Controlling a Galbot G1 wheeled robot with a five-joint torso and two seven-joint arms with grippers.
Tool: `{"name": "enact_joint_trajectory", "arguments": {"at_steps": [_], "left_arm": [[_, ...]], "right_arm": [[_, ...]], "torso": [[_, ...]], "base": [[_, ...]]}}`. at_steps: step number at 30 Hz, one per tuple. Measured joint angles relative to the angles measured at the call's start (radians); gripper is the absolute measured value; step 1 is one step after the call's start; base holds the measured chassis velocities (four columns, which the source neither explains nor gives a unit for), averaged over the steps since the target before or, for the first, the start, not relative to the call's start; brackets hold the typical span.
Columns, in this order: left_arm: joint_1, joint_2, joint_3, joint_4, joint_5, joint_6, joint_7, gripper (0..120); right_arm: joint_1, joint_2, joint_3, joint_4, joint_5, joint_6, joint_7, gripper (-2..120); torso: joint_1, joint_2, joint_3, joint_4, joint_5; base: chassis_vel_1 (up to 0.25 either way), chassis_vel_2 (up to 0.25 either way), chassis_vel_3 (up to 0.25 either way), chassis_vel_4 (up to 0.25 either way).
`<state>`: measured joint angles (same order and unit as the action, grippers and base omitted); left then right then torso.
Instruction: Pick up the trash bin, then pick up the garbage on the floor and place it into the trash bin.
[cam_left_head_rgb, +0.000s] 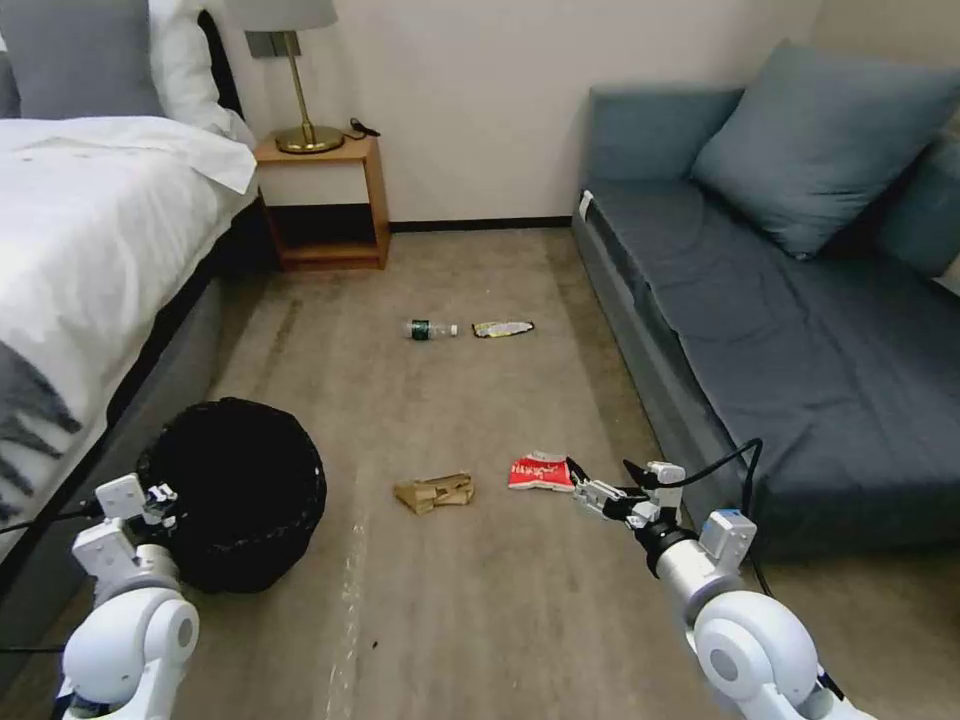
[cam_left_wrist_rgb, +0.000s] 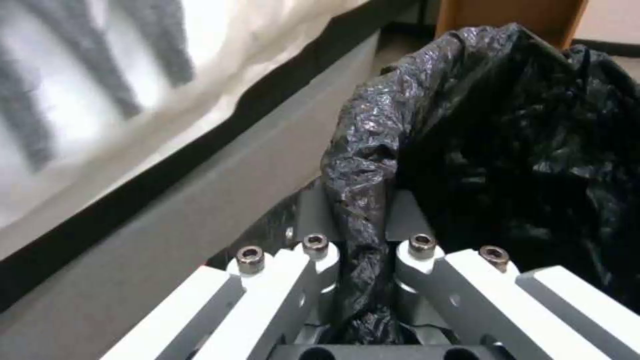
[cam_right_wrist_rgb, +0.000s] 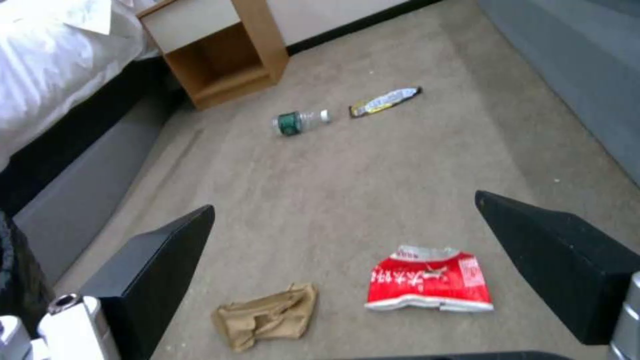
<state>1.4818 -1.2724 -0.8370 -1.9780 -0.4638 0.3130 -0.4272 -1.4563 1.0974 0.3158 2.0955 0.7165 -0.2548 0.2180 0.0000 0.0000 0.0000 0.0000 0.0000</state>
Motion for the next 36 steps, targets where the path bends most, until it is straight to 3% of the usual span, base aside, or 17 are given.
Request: {"name": "enact_joint_trajectory", "arguments": {"at_steps": [24, 34, 36], "left_arm": [[0.0, 0.01, 0.005, 0.008, 0.001, -0.007, 0.004, 5], [0.013, 0.035, 0.017, -0.014, 0.0, -0.007, 0.005, 5], [0.022, 0.035, 0.018, -0.024, 0.004, -0.007, 0.004, 5]], "right_arm": [[0.008, -0.003, -0.032, -0.026, -0.039, -0.009, -0.024, 100], [0.234, -0.051, -0.16, -0.207, -0.063, -0.035, -0.089, 100], [0.334, -0.069, -0.24, -0.288, -0.088, -0.032, -0.139, 100]], "torso": [[0.0, 0.0, 0.0, -0.0001, -0.0001], [0.0, 0.0, 0.0, 0.0002, 0.0], [0.0, 0.0, 0.0, 0.0, 0.0001]], "base": [[-0.127, 0.126, 0.124, -0.127], [-0.004, 0.002, 0.005, -0.002], [0.0, 0.0, 0.0, 0.0]]}}
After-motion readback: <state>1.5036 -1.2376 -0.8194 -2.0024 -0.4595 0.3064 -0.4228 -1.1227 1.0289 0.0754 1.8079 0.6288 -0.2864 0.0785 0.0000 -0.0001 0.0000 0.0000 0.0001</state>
